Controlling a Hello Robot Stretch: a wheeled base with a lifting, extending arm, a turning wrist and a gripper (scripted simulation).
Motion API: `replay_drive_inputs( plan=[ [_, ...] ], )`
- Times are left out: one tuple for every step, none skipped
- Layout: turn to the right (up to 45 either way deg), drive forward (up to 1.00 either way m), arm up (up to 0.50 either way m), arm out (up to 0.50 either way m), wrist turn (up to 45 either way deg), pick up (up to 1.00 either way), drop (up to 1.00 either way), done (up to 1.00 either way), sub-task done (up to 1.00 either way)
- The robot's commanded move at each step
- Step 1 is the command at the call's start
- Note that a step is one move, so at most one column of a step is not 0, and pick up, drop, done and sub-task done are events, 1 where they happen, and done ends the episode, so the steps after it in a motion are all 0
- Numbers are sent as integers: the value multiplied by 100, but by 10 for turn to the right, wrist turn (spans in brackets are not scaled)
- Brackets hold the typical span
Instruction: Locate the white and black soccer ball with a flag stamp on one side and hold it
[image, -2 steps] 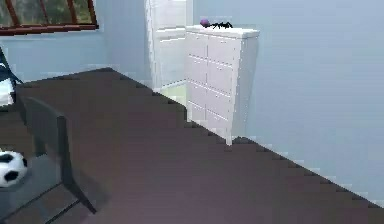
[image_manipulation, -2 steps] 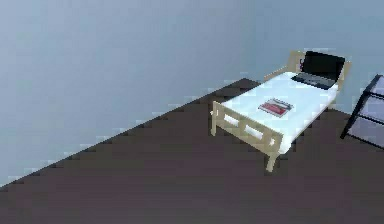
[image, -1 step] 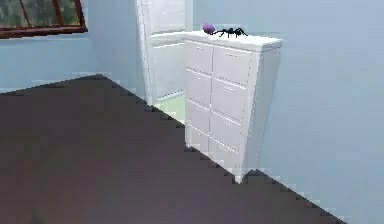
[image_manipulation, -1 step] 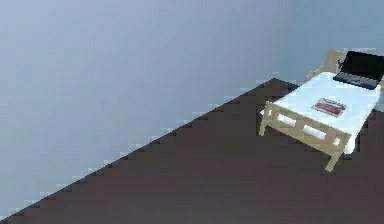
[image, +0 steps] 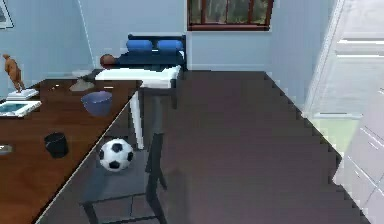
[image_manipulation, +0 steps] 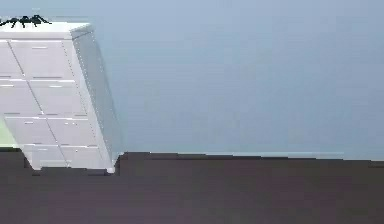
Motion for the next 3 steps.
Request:
replay_drive_inputs(
  plan=[
    [-450, 0, 0, 0, 0, 0, 0, 0, 0],
    [-450, 0, 0, 0, 0, 0, 0, 0, 0],
    [-240, 0, 0, 0, 0, 0, 0, 0, 0]
  ],
)
